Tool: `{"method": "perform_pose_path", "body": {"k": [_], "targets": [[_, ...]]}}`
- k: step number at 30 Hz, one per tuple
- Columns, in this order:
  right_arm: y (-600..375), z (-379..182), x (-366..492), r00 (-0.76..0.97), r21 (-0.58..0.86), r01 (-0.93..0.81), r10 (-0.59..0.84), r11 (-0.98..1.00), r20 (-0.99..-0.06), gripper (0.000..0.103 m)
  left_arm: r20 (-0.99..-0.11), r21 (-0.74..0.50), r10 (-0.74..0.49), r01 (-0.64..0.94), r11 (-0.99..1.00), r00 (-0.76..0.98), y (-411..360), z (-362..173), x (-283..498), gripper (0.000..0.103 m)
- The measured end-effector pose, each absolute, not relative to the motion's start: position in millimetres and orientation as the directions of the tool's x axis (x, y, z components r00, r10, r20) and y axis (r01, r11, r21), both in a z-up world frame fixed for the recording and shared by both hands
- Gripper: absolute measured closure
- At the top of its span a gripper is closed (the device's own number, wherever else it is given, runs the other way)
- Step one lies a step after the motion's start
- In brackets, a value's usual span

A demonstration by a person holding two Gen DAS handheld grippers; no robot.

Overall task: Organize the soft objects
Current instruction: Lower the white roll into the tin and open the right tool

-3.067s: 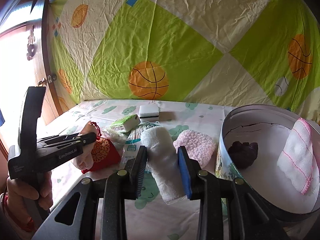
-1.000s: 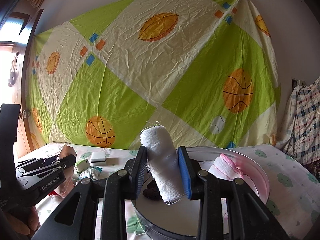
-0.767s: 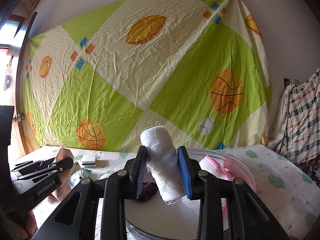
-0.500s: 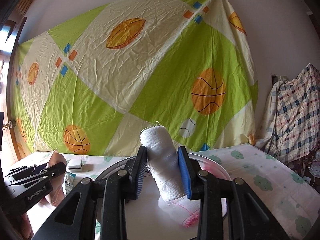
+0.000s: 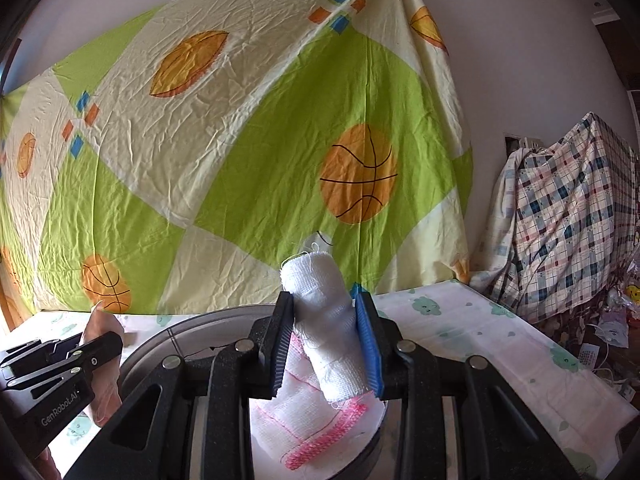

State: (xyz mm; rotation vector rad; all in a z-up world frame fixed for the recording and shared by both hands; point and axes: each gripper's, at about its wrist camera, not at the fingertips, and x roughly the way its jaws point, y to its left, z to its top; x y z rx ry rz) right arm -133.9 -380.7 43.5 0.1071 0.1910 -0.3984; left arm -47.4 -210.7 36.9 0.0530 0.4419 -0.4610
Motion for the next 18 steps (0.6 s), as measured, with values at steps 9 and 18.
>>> {"method": "perform_pose_path", "body": {"k": [9, 18], "targets": [[-400, 41, -126, 0.879, 0.039, 0.437, -0.417, 0.899, -0.233, 0.069, -0.449, -0.059, -0.447, 0.474, 0.879, 0.774, -244, 32, -44, 0.084], [-411, 32, -113, 0.856, -0.009, 0.451, -0.436, 0.892, -0.278, 0.069, -0.489, -0.051, -0.431, 0.468, 0.882, 0.759, -261, 22, -36, 0.084]]}}
